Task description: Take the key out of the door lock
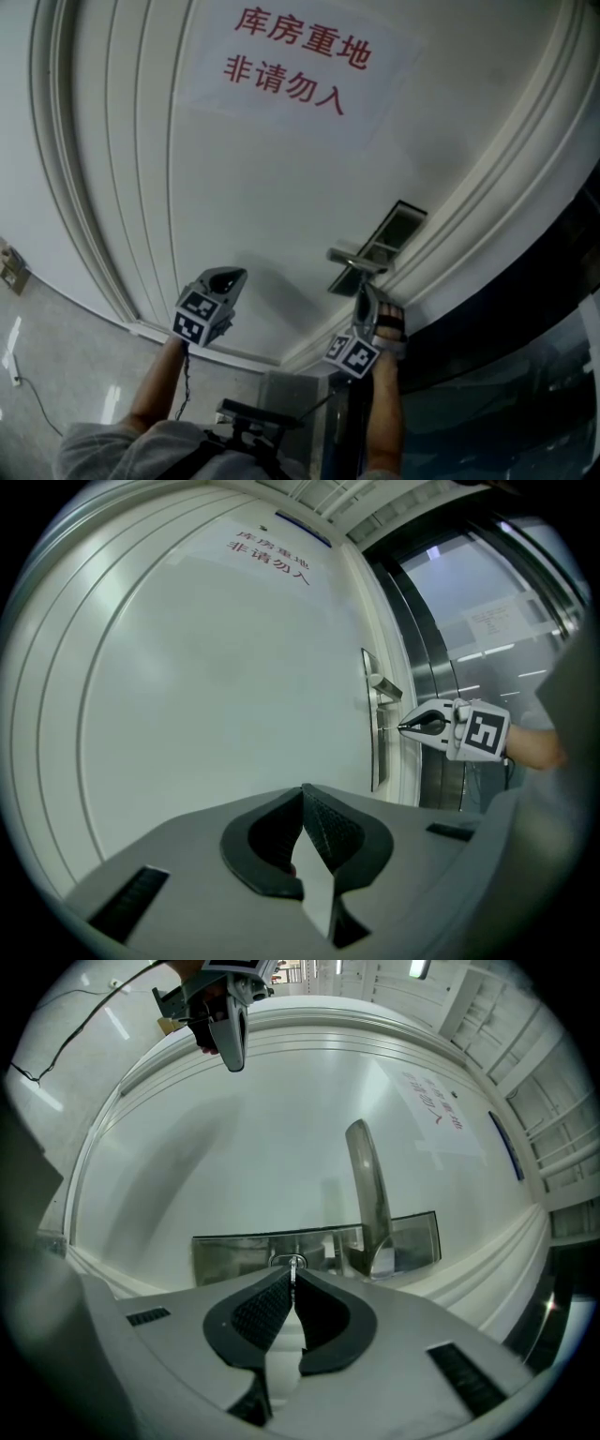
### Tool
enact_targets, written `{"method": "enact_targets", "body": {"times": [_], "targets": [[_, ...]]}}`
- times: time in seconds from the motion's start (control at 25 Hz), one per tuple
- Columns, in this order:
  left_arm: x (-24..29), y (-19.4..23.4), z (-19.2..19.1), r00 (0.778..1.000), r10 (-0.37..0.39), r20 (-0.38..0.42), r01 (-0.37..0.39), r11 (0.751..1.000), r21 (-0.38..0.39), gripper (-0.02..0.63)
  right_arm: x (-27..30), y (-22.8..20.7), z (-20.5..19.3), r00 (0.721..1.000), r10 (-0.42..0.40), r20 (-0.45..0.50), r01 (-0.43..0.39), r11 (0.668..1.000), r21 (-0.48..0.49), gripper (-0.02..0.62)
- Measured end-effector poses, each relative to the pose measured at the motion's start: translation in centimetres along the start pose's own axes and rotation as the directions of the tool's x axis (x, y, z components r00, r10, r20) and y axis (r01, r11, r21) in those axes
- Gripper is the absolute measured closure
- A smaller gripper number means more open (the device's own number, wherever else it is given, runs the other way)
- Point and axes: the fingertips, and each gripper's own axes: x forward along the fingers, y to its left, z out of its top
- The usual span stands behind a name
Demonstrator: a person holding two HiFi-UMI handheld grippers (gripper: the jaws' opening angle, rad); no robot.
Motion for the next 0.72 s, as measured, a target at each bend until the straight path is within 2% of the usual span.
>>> {"method": "enact_targets", "body": {"times": [0.44,0.56,0.72], "targets": [[-0.6,-0.4,0.2,1.0,0.004,0.006,-0.004,1.0,0.001,0.614,-1.3,0.2,-0.2,1.0,-0.005,-0.007,0.005,1.0,0.023,0.575],[-0.9,-0.9,0.2,1.0,-0.003,0.008,0.003,1.0,0.004,0.614,-2.4,0.2,-0.6,1.0,-0.005,0.0,0.005,0.991,0.132,0.575],[-1.4,-1.8,0.2,1.0,-0.006,0.016,0.006,1.0,0.006,0.614,-4.2,-0.3,-1.0,1.0,-0.011,0.012,0.007,0.944,0.33,0.575]]}}
